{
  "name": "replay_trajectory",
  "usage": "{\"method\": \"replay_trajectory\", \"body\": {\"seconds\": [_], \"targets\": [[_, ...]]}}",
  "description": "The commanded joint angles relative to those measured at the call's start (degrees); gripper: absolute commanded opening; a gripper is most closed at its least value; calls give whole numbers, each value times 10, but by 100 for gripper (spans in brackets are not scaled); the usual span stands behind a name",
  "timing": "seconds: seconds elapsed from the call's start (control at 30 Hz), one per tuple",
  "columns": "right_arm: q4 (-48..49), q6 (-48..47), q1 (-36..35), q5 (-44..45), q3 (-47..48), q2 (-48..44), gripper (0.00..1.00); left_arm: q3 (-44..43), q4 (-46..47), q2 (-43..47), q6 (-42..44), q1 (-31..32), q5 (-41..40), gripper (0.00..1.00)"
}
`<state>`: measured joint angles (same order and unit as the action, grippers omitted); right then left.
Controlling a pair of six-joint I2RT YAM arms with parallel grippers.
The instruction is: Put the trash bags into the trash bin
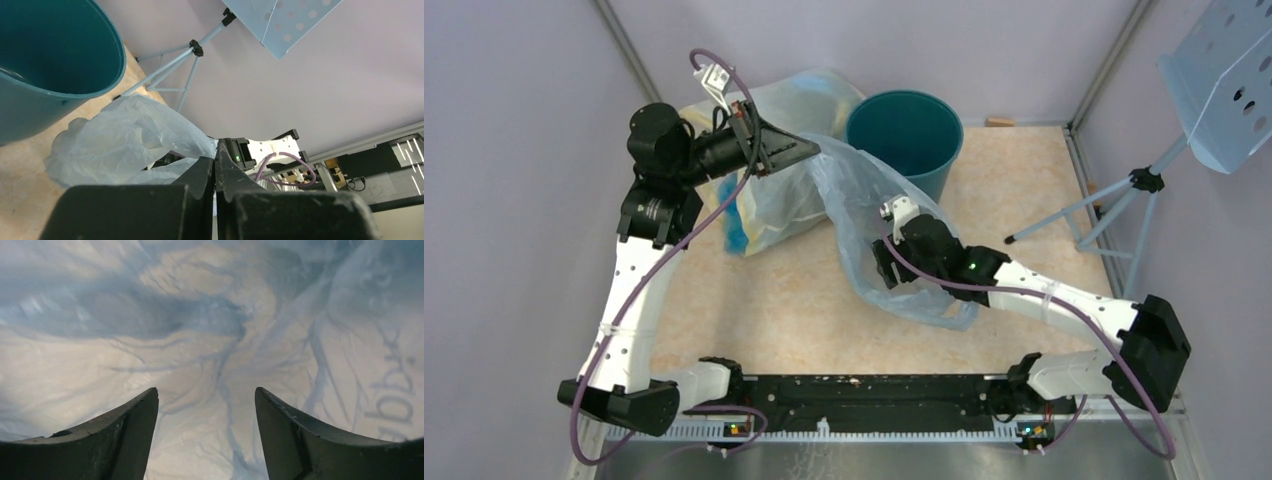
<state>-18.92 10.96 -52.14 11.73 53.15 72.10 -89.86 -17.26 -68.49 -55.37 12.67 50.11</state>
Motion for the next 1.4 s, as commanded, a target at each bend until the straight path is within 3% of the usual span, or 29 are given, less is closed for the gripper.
{"method": "replay_trajectory", "body": {"seconds": [0.0, 0.13, 0.33, 0.57, 0.8, 0.87, 0.93, 1.07, 1.17, 1.27, 1.37], "targets": [[40, 26, -3, -24, 35, -18, 71, 17, 22, 10, 13, -2, 22, 0], [80, 12, -4, -56, 77, -32, 72, 26, -86, 10, 98, -2, -15, 0], [92, 4, -4, -38, 130, -48, 73, 25, -169, 4, 145, -5, -67, 0], [174, -34, -4, -150, 92, -114, 73, 49, -287, 0, 190, -17, -189, 0], [215, -21, 0, -104, 78, -154, 87, 103, -318, 13, 192, -23, -281, 0], [222, -3, 1, -100, 90, -152, 89, 121, -321, 9, 189, -23, -267, 0], [271, 46, 3, -112, 86, -153, 97, 151, -300, 8, 191, -23, -224, 0], [385, 125, 6, -168, 100, -117, 96, 200, -260, 11, 162, -22, -140, 0], [371, 125, 6, -136, 151, -87, 96, 210, -261, 19, 155, -22, -159, 0], [284, 78, 8, -42, 195, -85, 94, 185, -298, 31, 168, -23, -222, 0], [160, 9, 9, -24, 245, -87, 94, 172, -307, 50, 160, -24, -264, 0]]}}
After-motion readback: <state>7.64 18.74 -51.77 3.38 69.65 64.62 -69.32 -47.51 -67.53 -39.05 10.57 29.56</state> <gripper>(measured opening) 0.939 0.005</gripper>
